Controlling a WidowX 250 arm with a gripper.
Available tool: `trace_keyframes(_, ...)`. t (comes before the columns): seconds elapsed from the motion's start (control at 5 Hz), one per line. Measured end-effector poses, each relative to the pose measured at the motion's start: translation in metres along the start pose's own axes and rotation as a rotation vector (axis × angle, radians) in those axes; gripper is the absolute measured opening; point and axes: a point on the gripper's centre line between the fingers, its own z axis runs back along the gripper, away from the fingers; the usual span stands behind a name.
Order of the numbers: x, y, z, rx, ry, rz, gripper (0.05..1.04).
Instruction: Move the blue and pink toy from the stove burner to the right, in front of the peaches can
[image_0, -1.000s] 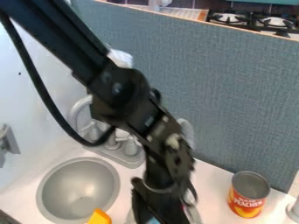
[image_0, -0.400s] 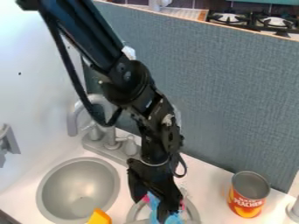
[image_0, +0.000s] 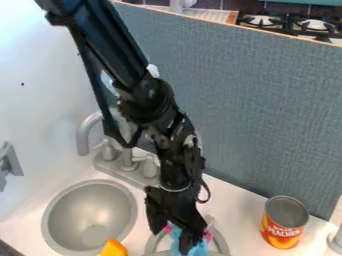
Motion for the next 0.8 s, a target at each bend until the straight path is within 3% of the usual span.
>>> trace_keyframes(0.4,0.016,-0.007,-0.023,-0.077,-0.032,0.014,0.957)
trace_keyframes(0.6,0.023,-0.010,-0.032,-0.104,-0.027,0.029,0.695)
trace_keyframes(0.8,0.023,-0.015,-0.031,-0.127,-0.020,0.012,0.550)
